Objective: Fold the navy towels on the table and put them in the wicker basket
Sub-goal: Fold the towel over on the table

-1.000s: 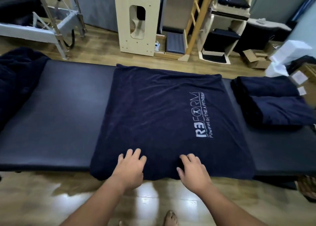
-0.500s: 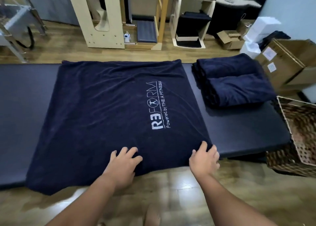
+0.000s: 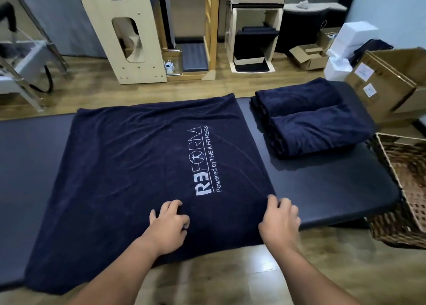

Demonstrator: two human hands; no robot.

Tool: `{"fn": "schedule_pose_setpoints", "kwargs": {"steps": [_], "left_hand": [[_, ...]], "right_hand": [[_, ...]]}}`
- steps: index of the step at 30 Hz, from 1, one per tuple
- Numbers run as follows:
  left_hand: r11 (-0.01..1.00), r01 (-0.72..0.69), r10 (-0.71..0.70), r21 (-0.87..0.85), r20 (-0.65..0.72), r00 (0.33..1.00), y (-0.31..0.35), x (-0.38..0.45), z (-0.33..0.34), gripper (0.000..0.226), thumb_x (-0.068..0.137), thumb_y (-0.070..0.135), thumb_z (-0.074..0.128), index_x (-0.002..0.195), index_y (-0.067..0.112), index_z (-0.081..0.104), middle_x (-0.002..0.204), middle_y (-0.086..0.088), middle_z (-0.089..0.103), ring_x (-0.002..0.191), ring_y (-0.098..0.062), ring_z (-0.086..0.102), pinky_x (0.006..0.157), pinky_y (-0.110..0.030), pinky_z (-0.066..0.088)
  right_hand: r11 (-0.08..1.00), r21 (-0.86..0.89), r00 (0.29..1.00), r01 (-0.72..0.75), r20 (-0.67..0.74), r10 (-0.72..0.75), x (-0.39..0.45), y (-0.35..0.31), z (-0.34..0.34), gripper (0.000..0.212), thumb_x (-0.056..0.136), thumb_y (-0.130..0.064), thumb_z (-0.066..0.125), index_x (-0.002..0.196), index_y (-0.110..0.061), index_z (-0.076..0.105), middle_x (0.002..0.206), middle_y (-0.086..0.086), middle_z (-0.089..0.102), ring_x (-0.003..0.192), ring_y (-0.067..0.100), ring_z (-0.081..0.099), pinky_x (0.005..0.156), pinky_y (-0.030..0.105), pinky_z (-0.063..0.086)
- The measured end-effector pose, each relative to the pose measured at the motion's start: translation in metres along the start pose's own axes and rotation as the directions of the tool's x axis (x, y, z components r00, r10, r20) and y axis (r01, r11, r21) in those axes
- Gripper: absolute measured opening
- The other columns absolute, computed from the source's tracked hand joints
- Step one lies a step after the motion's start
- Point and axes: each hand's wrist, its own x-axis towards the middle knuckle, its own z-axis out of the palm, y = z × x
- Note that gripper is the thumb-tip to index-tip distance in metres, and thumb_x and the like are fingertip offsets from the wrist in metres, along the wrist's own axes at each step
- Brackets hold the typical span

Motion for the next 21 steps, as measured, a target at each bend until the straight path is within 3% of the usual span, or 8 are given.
{"fn": "schedule_pose_setpoints", "kwargs": {"steps": [3, 5, 7, 11, 14, 17, 19, 21], "left_hand": [[0.993, 0.111, -0.112, -0.027, -0.016, 0.994, -0.001, 0.022, -0.013, 0.045, 0.098, 0.033, 0.051, 0.141, 0.034, 0.038, 0.161, -0.002, 0.007, 0.148, -0.027, 0.009, 0.114, -0.069, 0.023], [0.978, 0.206, -0.206, -0.003, 0.014, 0.978, -0.004, 0.039, -0.022, 0.07, 0.098, 0.037, 0.051, 0.156, 0.04, 0.012, 0.166, -0.005, -0.01, 0.152, -0.037, -0.005, 0.113, -0.071, 0.019], [0.959, 0.285, -0.284, -0.008, 0.039, 0.958, -0.011, 0.06, -0.033, 0.079, 0.098, 0.04, 0.048, 0.157, 0.044, -0.004, 0.166, -0.004, -0.021, 0.152, -0.042, -0.013, 0.113, -0.072, 0.015], [0.954, 0.297, -0.298, -0.028, -0.024, 0.954, -0.025, 0.111, -0.061, 0.07, 0.101, 0.054, 0.033, 0.156, 0.048, -0.009, 0.167, -0.003, -0.022, 0.152, -0.04, -0.018, 0.114, -0.074, 0.009], [0.949, 0.313, -0.315, -0.038, -0.05, 0.948, -0.038, 0.158, -0.088, 0.081, 0.092, 0.076, 0.036, 0.152, 0.055, -0.014, 0.165, -0.002, -0.027, 0.15, -0.04, -0.025, 0.111, -0.078, 0.004], [0.941, 0.334, -0.335, -0.053, -0.024, 0.942, -0.052, 0.199, -0.115, 0.107, 0.068, 0.095, 0.047, 0.145, 0.064, -0.022, 0.163, -0.003, -0.031, 0.148, -0.045, -0.026, 0.108, -0.08, 0.002], [0.934, 0.347, -0.348, -0.087, -0.002, 0.937, -0.059, 0.226, -0.134, 0.117, 0.056, 0.099, 0.052, 0.142, 0.068, -0.021, 0.163, -0.004, -0.033, 0.147, -0.049, -0.024, 0.107, -0.082, 0.005], [0.926, 0.362, -0.361, -0.104, 0.027, 0.932, -0.058, 0.245, -0.152, 0.122, 0.053, 0.096, 0.06, 0.141, 0.069, -0.02, 0.16, -0.004, -0.038, 0.145, -0.054, -0.023, 0.107, -0.082, 0.007]], "right_hand": [[0.948, 0.027, 0.945, 0.318, 0.068, -0.32, 0.016, -0.025, 0.005, 0.054, 0.087, -0.027, 0.063, 0.139, -0.024, 0.052, 0.147, 0.006, 0.042, 0.132, 0.03, 0.041, 0.104, 0.044, 0.04], [0.936, 0.055, 0.916, 0.348, 0.191, -0.352, 0.027, -0.039, 0.01, 0.056, 0.098, -0.041, 0.052, 0.15, -0.027, 0.038, 0.163, 0.006, 0.022, 0.15, 0.027, 0.018, 0.12, 0.046, 0.023], [0.963, 0.063, 0.937, 0.263, 0.219, -0.271, 0.042, -0.051, 0.009, 0.053, 0.1, -0.046, 0.048, 0.149, -0.03, 0.034, 0.166, 0.006, 0.013, 0.154, 0.029, 0.007, 0.121, 0.052, 0.017], [0.977, 0.057, 0.948, 0.207, 0.237, -0.215, 0.082, -0.076, 0.001, 0.06, 0.1, -0.049, 0.047, 0.151, -0.026, 0.026, 0.168, 0.012, 0.002, 0.154, 0.035, -0.001, 0.121, 0.058, 0.015], [0.911, 0.038, 0.848, 0.41, 0.352, -0.397, 0.12, -0.094, -0.006, 0.08, 0.097, -0.045, 0.051, 0.159, -0.034, 0.001, 0.168, 0.006, -0.015, 0.153, 0.036, -0.015, 0.121, 0.063, 0.005], [0.861, 0.059, 0.749, 0.505, 0.467, -0.47, 0.155, -0.114, -0.019, 0.091, 0.084, -0.039, 0.057, 0.153, -0.05, -0.001, 0.165, -0.003, -0.022, 0.15, 0.038, -0.025, 0.118, 0.068, -0.003], [0.893, 0.053, 0.79, 0.446, 0.447, -0.421, 0.177, -0.131, -0.022, 0.082, 0.081, -0.044, 0.058, 0.149, -0.05, 0.013, 0.162, -0.002, -0.005, 0.151, 0.041, -0.011, 0.117, 0.069, 0.005], [0.915, -0.015, 0.871, 0.402, 0.314, -0.378, 0.193, -0.148, -0.026, 0.059, 0.088, -0.054, 0.055, 0.141, -0.038, 0.034, 0.149, 0.002, 0.023, 0.142, 0.036, 0.023, 0.115, 0.062, 0.025]]}}
